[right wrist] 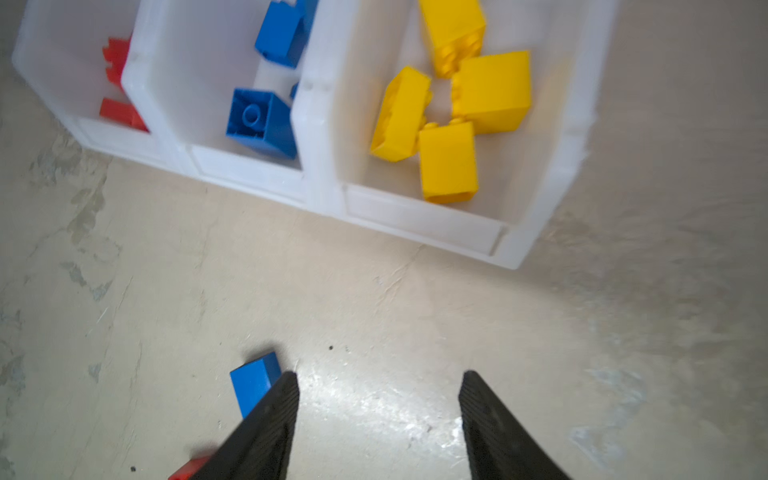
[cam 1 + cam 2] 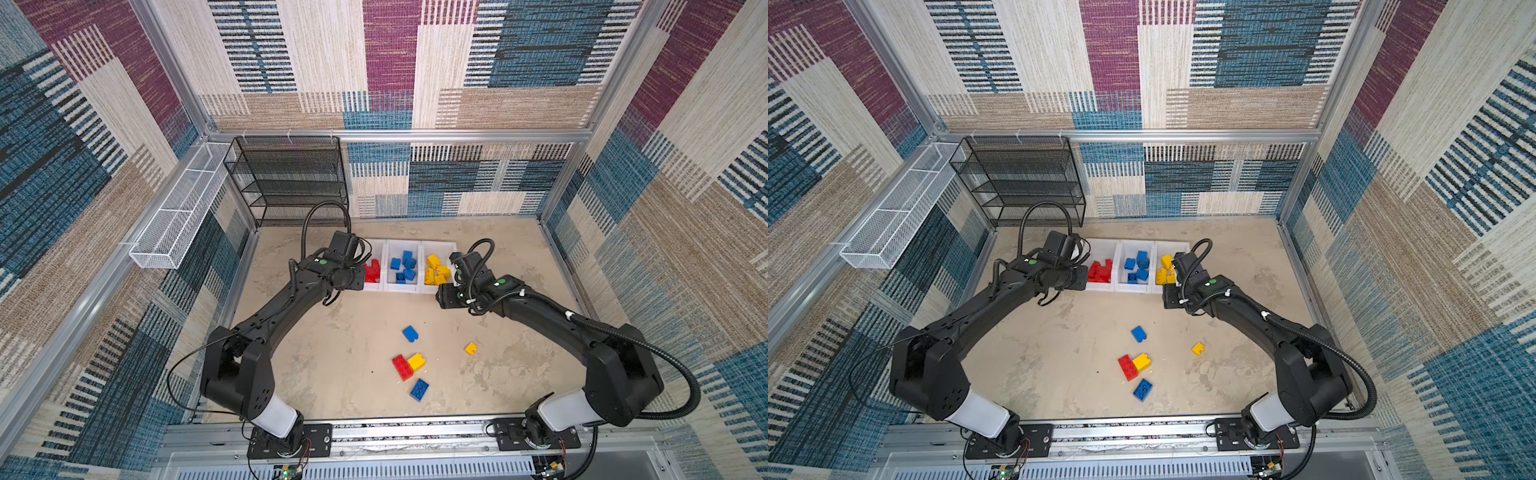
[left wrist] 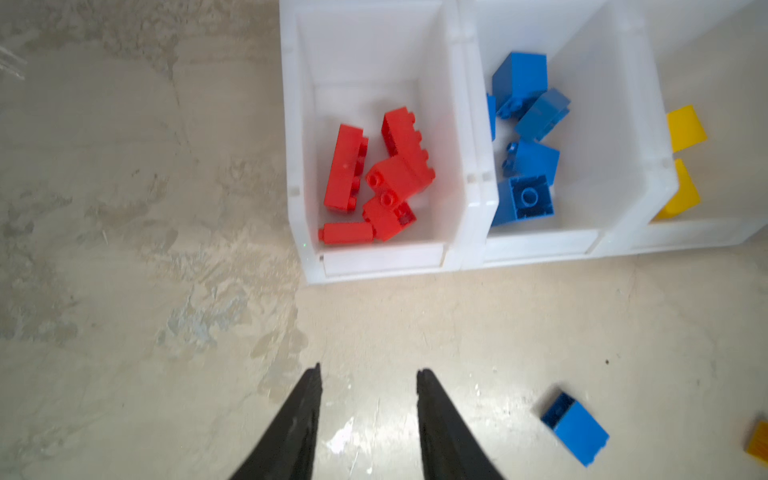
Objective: Sort the legos into containers by color
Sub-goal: 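Grasp a blue brick at the pile with the right gripper while the left withdraws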
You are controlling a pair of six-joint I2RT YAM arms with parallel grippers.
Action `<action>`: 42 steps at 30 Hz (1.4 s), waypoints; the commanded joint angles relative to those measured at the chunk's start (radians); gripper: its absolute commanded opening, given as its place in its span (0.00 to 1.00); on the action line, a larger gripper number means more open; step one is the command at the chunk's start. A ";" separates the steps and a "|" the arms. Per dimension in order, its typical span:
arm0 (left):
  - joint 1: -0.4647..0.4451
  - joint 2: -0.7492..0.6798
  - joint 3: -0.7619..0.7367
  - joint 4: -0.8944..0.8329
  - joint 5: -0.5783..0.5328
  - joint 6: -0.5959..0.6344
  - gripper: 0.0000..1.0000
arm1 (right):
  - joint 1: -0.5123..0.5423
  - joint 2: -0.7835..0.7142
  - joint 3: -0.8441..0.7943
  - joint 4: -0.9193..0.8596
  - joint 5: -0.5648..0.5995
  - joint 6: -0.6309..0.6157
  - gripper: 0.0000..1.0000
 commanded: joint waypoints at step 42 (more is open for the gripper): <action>-0.001 -0.472 -0.446 0.148 0.089 -0.278 0.46 | 0.253 0.293 0.178 -0.014 0.083 -0.012 0.35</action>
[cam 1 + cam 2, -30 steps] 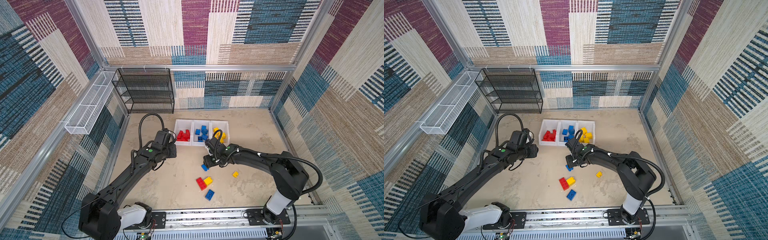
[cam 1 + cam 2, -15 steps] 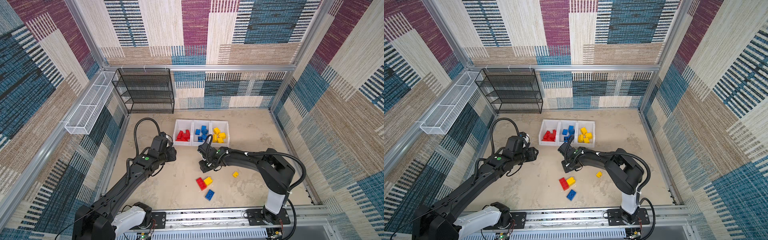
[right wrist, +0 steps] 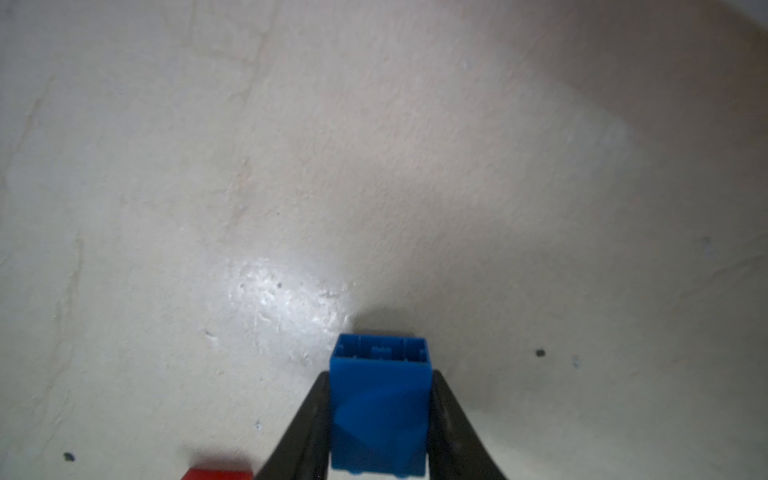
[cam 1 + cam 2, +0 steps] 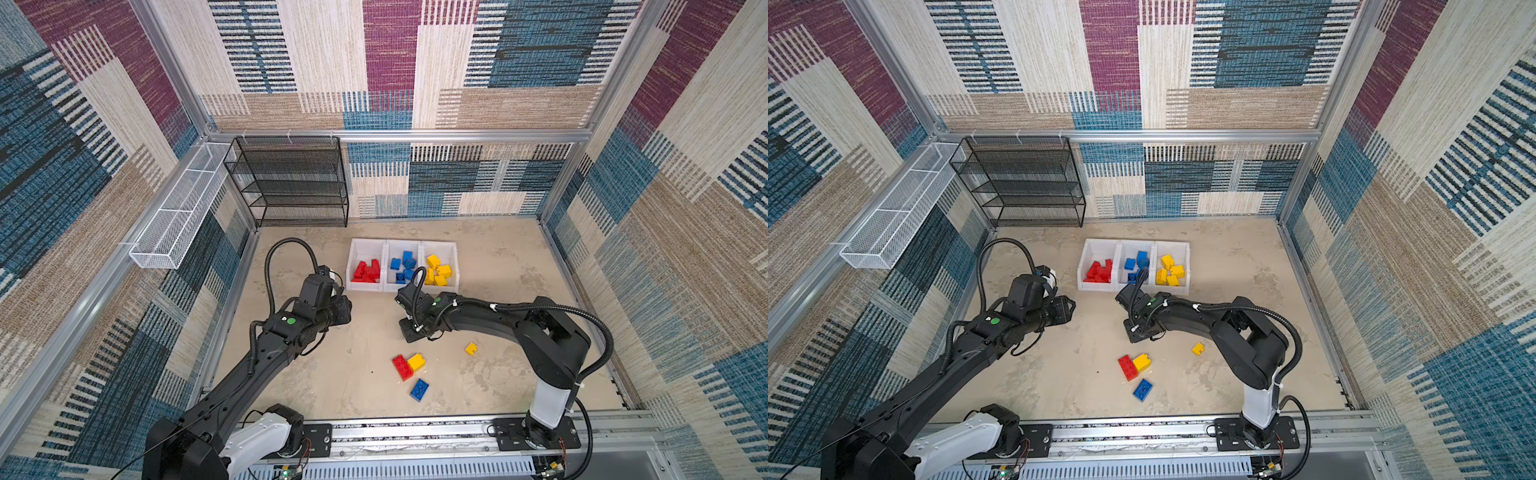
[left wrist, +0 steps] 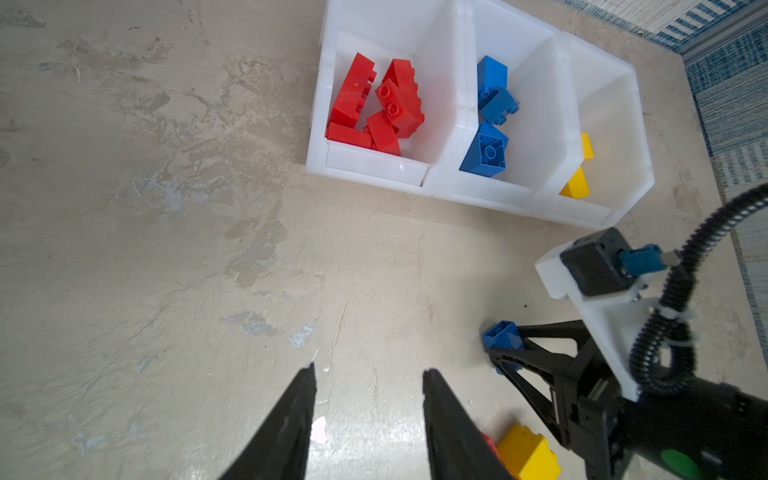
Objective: Sort the legos into containers by color
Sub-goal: 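Carry the blue brick with the right gripper into the middle bin and release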
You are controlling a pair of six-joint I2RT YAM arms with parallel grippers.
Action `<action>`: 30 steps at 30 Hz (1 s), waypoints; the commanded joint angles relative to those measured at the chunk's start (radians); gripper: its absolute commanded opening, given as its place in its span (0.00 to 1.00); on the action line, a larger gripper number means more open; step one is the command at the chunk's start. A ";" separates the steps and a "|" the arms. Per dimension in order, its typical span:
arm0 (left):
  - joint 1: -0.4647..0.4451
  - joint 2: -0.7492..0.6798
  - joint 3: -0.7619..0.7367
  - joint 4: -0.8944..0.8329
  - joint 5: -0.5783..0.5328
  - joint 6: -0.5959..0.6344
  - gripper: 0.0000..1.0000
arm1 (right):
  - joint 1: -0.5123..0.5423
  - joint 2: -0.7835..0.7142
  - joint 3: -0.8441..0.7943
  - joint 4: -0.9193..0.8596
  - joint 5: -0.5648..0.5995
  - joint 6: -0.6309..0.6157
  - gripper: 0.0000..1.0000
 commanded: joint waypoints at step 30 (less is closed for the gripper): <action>-0.013 -0.126 -0.138 -0.002 0.084 -0.159 0.46 | -0.267 0.311 0.702 -0.098 -0.034 -0.186 0.67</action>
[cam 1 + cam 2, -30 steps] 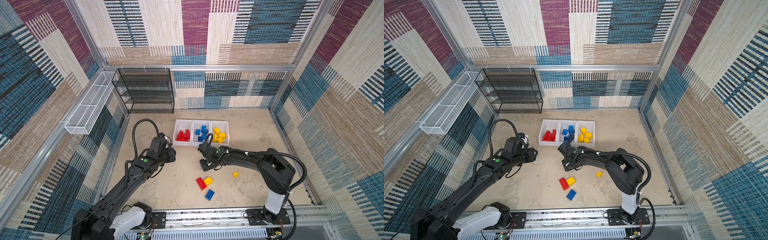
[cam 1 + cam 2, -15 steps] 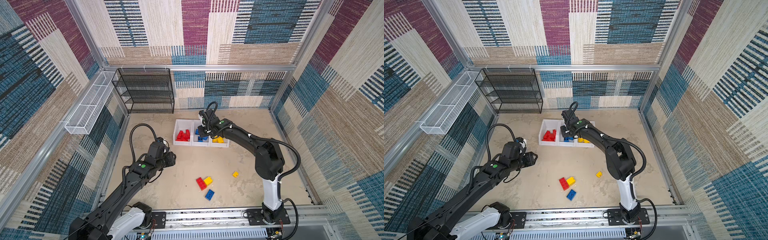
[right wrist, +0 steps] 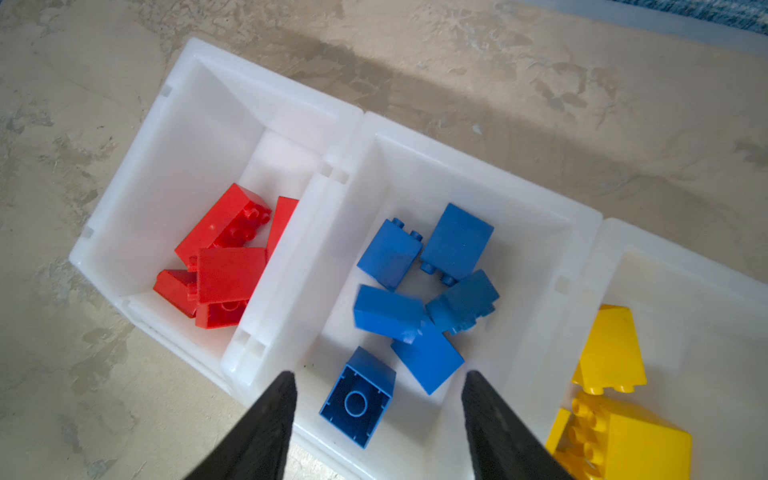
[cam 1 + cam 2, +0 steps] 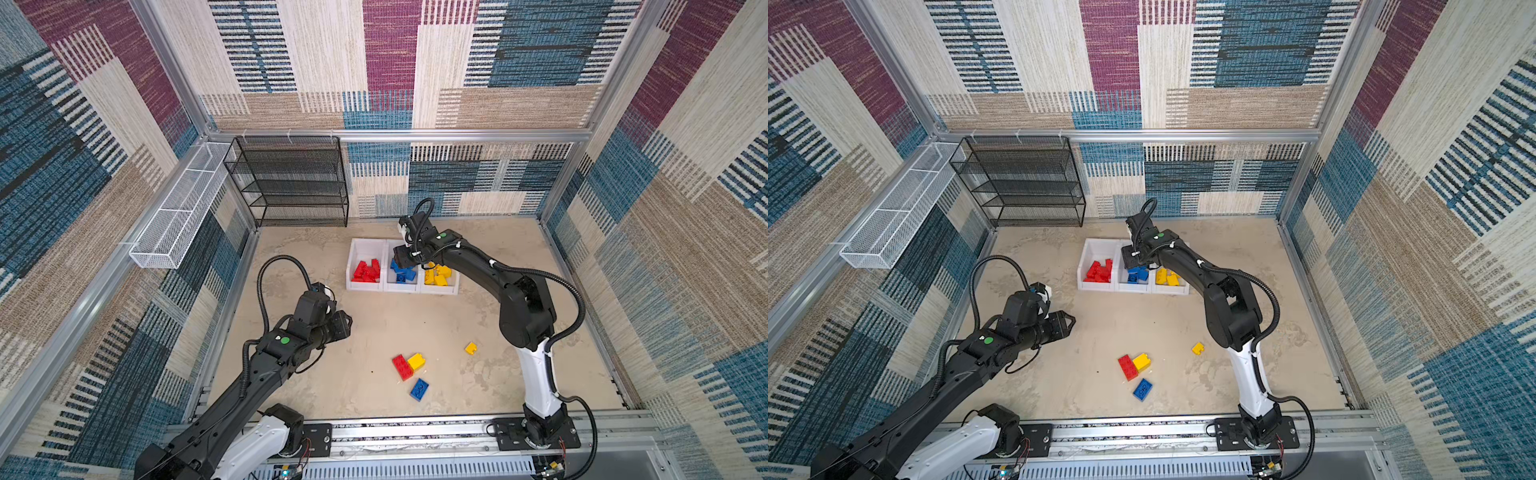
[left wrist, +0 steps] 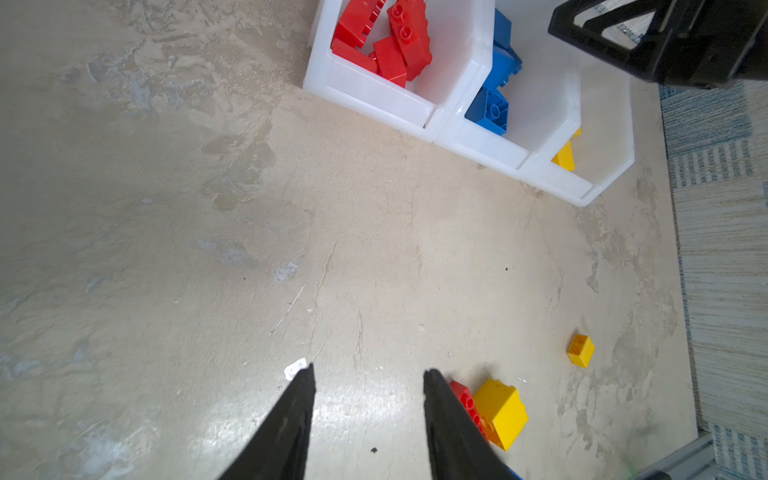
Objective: Sort the legos into containers by color
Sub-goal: 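Carry the blue brick with the right gripper into the middle bin and release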
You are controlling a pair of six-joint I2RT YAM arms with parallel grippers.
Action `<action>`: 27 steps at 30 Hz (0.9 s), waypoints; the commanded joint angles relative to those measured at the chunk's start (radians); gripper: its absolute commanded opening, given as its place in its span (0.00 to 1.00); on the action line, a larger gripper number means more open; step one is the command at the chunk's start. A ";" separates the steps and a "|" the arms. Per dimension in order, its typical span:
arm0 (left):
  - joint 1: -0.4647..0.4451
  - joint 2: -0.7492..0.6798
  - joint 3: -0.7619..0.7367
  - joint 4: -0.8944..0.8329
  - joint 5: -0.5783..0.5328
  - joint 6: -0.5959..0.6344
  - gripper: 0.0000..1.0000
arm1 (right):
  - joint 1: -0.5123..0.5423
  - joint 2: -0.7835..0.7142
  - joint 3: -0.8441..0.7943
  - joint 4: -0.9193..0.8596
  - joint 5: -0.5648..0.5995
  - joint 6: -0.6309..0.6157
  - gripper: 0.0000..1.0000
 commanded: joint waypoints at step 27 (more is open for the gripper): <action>-0.159 0.109 0.051 0.004 -0.036 0.036 0.48 | -0.006 -0.172 -0.172 0.044 -0.003 0.036 0.67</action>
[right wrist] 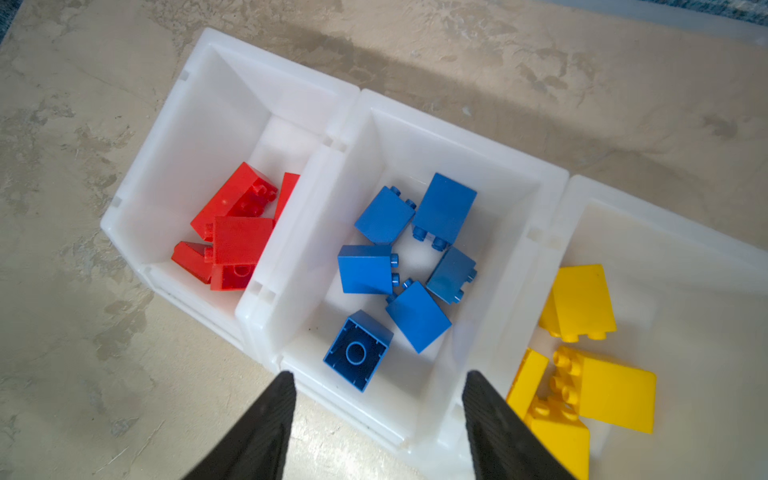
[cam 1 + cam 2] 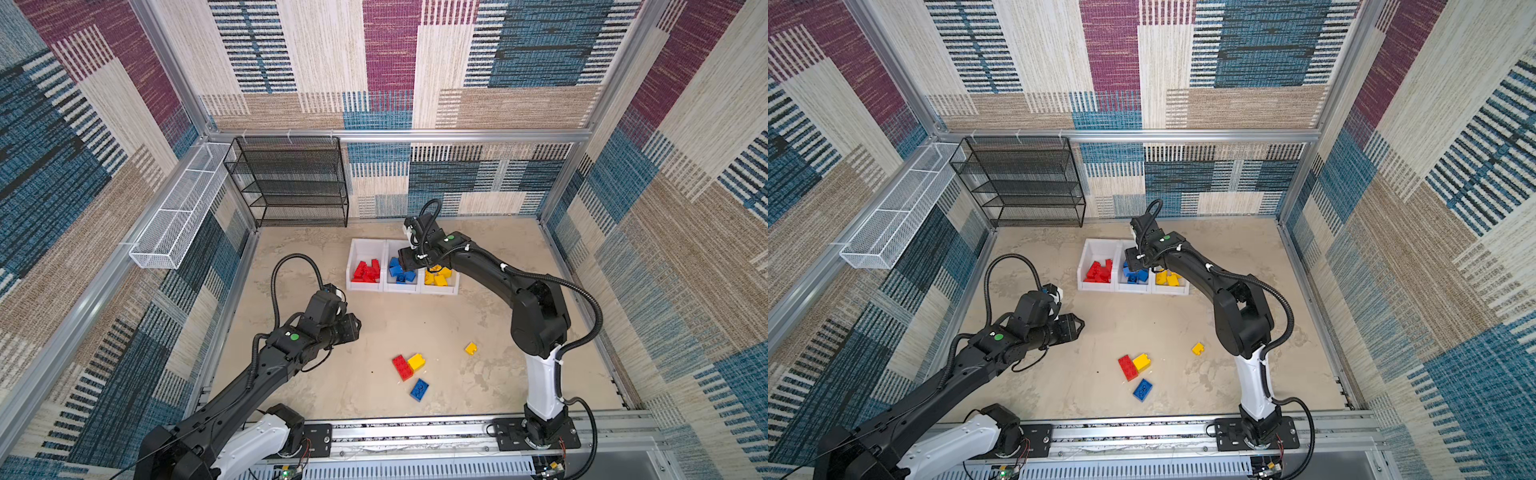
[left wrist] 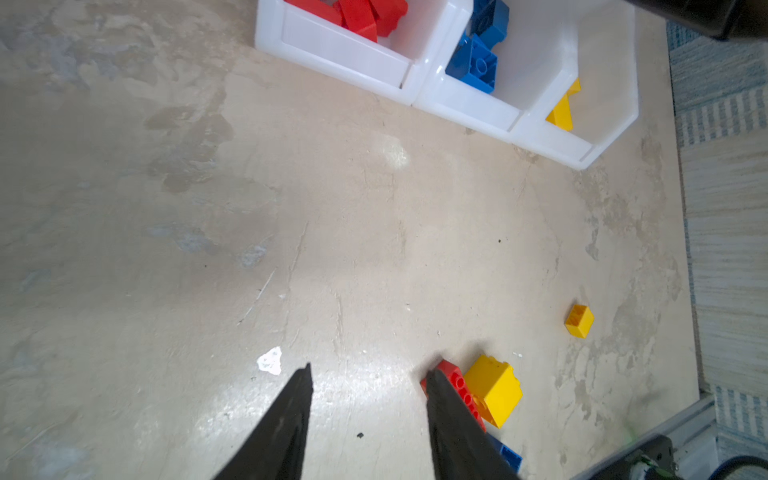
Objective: Sort the legos into containers by color
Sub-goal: 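Carry the blue brick with the right gripper into the middle bin and release, then grasp a red brick at the pile with the left gripper while the right withdraws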
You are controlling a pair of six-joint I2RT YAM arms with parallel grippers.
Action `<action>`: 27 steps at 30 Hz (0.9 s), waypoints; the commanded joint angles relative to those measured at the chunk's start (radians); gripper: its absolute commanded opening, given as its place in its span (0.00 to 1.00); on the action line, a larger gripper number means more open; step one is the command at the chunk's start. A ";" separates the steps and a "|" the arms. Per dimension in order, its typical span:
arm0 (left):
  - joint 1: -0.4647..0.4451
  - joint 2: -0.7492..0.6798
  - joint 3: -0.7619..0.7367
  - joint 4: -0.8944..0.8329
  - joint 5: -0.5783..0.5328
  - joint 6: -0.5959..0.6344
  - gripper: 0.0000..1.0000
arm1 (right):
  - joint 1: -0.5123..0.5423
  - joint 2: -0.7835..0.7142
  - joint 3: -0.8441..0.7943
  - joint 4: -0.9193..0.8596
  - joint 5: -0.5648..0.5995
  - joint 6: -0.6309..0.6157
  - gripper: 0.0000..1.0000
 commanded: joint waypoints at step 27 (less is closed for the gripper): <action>-0.412 0.419 0.105 0.033 0.004 -0.275 0.57 | -0.026 -0.485 -0.661 0.157 -0.015 0.109 0.69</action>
